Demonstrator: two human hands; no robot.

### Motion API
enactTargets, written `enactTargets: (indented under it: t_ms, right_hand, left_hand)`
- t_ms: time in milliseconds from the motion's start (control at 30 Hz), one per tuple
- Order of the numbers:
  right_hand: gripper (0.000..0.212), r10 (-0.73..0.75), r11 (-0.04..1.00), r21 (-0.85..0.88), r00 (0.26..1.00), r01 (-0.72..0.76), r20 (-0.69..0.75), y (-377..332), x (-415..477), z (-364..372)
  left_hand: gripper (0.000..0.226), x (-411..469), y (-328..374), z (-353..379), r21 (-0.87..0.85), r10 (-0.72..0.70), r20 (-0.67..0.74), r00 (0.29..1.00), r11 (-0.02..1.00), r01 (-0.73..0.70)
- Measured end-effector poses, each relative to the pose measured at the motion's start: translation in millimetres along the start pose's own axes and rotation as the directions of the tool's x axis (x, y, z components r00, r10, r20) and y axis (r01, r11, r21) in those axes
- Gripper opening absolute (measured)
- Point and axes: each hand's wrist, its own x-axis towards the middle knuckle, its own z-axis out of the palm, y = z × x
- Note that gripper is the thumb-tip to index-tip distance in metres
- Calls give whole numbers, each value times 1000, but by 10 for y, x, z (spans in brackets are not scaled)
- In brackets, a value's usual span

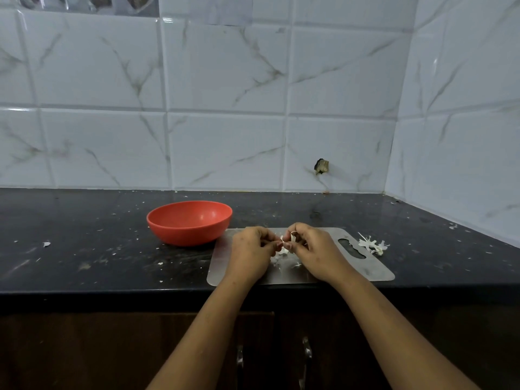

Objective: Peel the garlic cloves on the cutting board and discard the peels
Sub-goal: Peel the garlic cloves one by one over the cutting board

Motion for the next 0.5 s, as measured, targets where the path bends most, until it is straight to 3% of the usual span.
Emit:
enactTargets:
  t_ms: [167, 300, 500]
  right_hand:
    - [25, 22, 998, 56, 999, -23, 23, 33, 10, -11]
    - [20, 40, 958, 281, 996, -62, 84, 46, 11, -32]
    - [14, 59, 873, 481, 996, -83, 65, 29, 24, -59]
  left_hand:
    - [6, 17, -3, -11, -97, -42, 76, 996, 994, 50]
    - [10, 23, 37, -80, -294, -87, 221, 971, 944, 152]
    - [7, 52, 18, -134, -342, -125, 269, 955, 914, 216]
